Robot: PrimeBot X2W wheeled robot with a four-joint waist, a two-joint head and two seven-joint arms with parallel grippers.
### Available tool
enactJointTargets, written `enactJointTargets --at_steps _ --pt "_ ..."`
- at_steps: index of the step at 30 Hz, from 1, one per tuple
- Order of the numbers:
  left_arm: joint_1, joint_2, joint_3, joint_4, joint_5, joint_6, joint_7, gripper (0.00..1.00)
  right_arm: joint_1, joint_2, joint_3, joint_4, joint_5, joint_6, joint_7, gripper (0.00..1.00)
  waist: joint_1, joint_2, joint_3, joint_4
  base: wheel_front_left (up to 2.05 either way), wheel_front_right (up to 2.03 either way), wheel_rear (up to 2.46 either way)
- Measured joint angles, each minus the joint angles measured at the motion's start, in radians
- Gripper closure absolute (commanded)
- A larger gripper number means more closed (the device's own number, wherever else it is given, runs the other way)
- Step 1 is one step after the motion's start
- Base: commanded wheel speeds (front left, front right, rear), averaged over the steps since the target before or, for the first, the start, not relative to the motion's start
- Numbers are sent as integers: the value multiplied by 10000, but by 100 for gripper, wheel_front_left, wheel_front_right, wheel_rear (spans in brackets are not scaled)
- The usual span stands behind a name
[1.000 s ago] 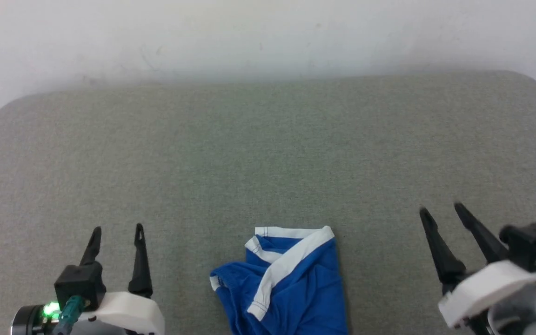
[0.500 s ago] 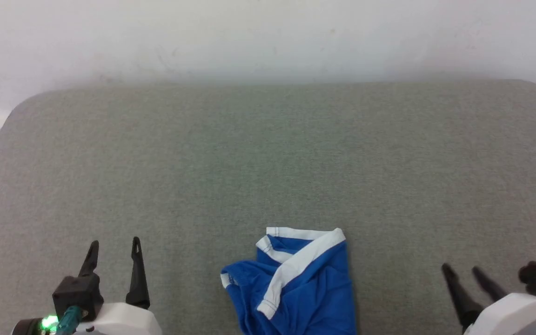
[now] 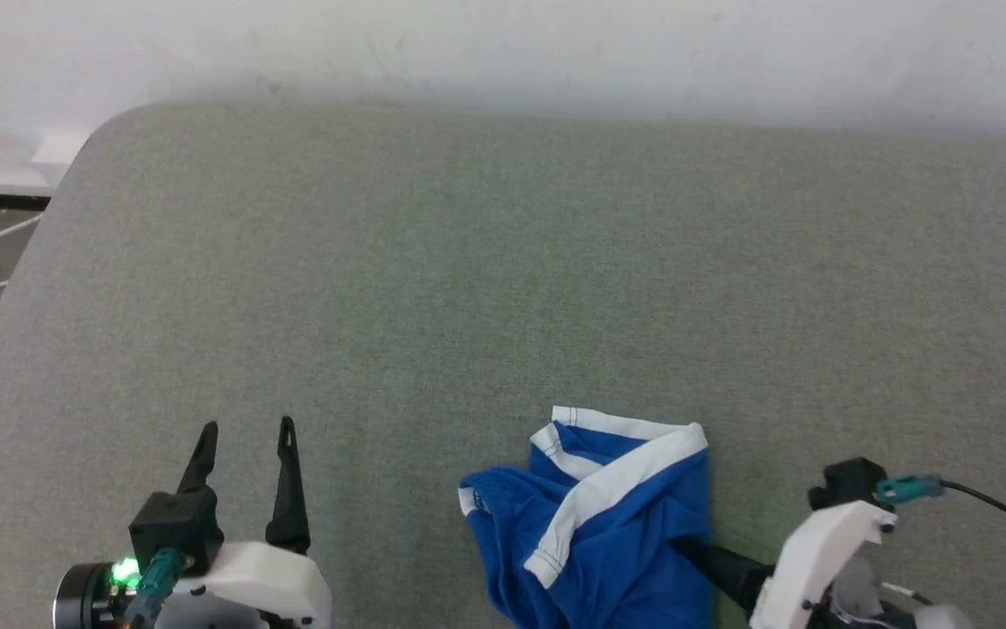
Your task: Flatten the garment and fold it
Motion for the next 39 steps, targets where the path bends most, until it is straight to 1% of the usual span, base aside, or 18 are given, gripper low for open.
enactJointTargets --at_steps 4,8,9,10,11,12,15,19,22,23,24,28,31,35,39 --pt "-138 -25 6 44 0 -10 -65 0 -598 8 462 872 663 0 171 0 0 0 201 52 0 0 0" --pt "-228 -75 -15 88 0 -15 -86 0 -1334 6 918 1638 650 17 178 0 0 0 361 36 0 0 0" --pt "-241 -84 -23 98 0 -50 -86 0 -1503 8 1011 1825 654 23 198 2 0 0 388 23 0 0 0" --pt "-252 -92 -33 100 0 -75 -88 0 -1660 8 1106 1977 652 23 242 62 -1 0 411 8 0 0 0" --pt "-267 -102 -40 107 0 -77 -88 0 -1809 -4 1212 2134 656 23 276 95 -1 0 429 -8 0 0 0" --pt "-278 -105 -40 117 0 -77 -90 0 -1931 -13 1313 2286 685 23 328 100 0 -1 438 -28 0 0 0" --pt "-283 -105 -50 153 -2 -77 -90 0 -2115 -13 1645 2548 709 13 351 100 0 0 406 -83 0 0 0" --pt "-279 -100 -69 174 -4 -75 -88 0 -2228 -127 2153 2512 757 8 339 100 0 0 269 -164 0 0 0" --pt "-269 -88 -86 159 -6 -73 -81 0 -2354 -407 2702 2148 594 0 314 100 -1 0 136 -289 0 0 0" --pt "-247 -82 -77 144 -8 -67 -75 0 -2458 -577 3035 1944 433 0 324 100 0 0 92 -347 0 0 0" --pt "-216 -75 -79 117 -19 -54 -71 0 -2614 -842 3405 1712 136 0 368 100 -1 0 50 -420 0 0 0" --pt "-26 -90 -117 -21 -92 15 -56 0 -3183 -1762 4420 991 -366 0 662 100 -1 0 -96 -799 0 0 0" --pt "-17 -146 -150 -192 -104 54 -27 0 -3596 -2481 5154 606 -535 0 1072 100 -1 0 -148 -1171 0 0 0" --pt "-53 -318 -280 -443 -104 94 -17 0 -4276 -3639 6057 153 -629 2 1565 100 -2 0 -94 -1762 0 0 0" --pt "-259 -454 -430 -690 -52 88 -8 0 -5086 -4719 6621 -8 -623 6 1601 100 -2 0 148 -2399 0 0 0"
